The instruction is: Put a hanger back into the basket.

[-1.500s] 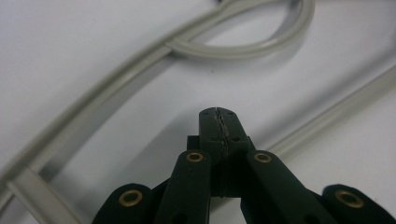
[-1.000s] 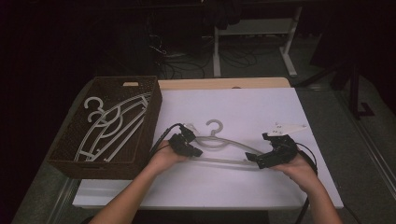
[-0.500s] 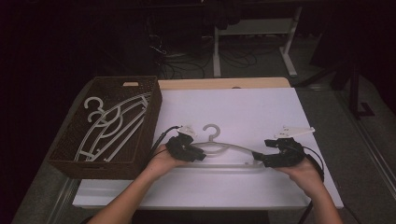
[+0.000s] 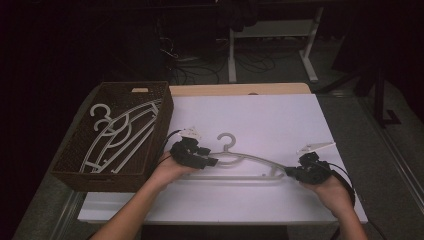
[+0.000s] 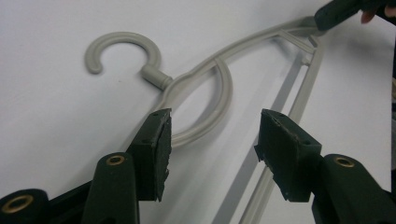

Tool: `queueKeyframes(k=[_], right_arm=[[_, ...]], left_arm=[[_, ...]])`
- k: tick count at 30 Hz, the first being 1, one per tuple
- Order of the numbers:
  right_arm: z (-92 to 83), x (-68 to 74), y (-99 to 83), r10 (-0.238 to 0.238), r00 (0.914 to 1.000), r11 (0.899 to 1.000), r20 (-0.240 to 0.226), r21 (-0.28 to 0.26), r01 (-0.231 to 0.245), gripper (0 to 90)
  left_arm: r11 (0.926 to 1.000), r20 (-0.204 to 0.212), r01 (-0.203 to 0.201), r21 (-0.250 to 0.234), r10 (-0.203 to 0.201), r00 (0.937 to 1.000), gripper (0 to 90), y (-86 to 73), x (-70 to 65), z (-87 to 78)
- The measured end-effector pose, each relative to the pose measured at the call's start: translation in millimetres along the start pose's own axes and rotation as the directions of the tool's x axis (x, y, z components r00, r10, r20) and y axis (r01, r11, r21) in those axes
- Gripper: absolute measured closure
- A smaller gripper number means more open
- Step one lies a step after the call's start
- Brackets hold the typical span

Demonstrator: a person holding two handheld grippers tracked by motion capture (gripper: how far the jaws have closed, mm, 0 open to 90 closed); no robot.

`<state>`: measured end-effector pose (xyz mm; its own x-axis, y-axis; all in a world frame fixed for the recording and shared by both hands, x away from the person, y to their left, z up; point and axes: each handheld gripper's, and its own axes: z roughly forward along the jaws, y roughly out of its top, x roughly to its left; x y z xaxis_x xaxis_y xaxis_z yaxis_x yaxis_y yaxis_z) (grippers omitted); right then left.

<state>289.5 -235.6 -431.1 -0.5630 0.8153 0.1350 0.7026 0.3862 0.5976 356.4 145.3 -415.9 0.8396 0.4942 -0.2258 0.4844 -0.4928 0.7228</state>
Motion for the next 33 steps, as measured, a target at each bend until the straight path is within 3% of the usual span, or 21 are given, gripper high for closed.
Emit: queueKeyframes(k=[9,18,22,27,30,33], right_arm=[[6.0,-7.7,2.9,-0.028,0.9934,0.999,0.111,0.048,0.023,88.9],[13.3,-44.3,14.3,0.015,0.9826,0.999,0.185,0.027,-0.02,88.9],[19.1,-58.0,21.0,0.015,0.9737,0.999,0.228,0.032,-0.023,88.9],[14.6,-62.1,24.3,0.047,0.979,0.999,0.199,-0.026,-0.043,88.8],[3.0,-52.5,26.5,0.044,0.9855,0.997,0.164,-0.072,-0.032,88.8],[-3.3,-41.2,28.8,0.03,0.9949,0.994,0.097,-0.112,-0.019,88.8]], left_arm=[[1.0,-0.008,0.009,0.0,-0.009,0.9999,43.4,-0.6,1.6,-0.4],[0.9999,-0.006,0.013,-0.003,-0.013,0.9999,43.3,-0.6,2.8,-0.2],[0.9999,-0.005,0.013,-0.004,-0.013,0.9999,43.3,-0.5,2.9,-0.5],[0.9998,-0.008,0.016,-0.008,-0.016,0.9998,42.6,-0.6,4.2,-1.1],[0.9998,-0.011,0.017,-0.011,-0.017,0.9998,42.0,-0.5,4.5,-1.4],[0.9998,-0.014,0.017,-0.011,-0.017,0.9998,40.9,-0.7,4.6,-1.1]])
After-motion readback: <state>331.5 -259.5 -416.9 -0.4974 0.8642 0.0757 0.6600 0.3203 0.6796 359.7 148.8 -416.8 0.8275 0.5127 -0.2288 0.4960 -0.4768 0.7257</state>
